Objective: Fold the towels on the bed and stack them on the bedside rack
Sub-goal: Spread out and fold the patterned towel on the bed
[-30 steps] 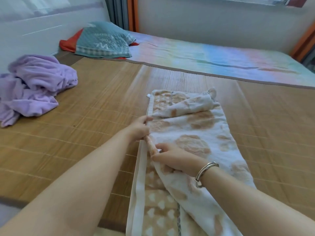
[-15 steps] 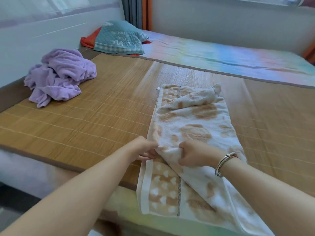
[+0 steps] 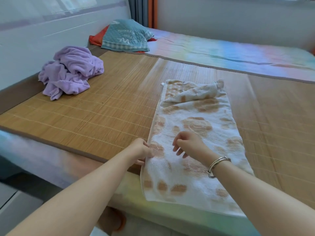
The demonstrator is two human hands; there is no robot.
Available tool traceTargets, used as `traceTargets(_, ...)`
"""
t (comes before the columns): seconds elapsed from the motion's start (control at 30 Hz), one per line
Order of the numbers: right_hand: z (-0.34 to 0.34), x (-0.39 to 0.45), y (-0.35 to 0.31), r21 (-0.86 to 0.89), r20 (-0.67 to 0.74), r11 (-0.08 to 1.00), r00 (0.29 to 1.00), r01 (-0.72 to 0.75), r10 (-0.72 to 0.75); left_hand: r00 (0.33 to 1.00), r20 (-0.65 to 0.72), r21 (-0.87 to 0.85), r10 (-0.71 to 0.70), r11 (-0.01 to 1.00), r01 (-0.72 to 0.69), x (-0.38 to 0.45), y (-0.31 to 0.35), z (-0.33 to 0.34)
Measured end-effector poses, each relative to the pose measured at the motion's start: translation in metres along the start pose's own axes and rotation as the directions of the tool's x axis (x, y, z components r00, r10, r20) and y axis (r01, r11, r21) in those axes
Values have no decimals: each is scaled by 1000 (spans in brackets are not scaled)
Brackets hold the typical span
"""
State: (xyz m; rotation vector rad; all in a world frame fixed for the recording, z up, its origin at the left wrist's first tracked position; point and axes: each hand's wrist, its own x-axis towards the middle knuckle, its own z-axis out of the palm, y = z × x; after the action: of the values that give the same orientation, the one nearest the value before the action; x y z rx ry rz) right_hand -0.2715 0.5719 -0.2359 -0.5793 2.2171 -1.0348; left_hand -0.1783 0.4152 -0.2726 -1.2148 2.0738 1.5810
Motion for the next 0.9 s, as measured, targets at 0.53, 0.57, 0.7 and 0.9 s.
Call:
traceTargets(0.53,-84,153,56,-583,-157,801,947,139,-279,934,-348,185,82,983,-17,101,46,10)
traceTargets(0.57,-89,170,59,-586,-153,797,947,143,-282,933,-353,185,66,983,1,112,47,9)
traceTargets(0.7,-103,206,74,-602,-106,786,962,139,-251,955,-296,233,21,971,51,136,59,3)
traceTargets(0.9,-121,212,86,-827,-130,560,952,51,-278,912,-378,381,160,924,-4,154,110,8)
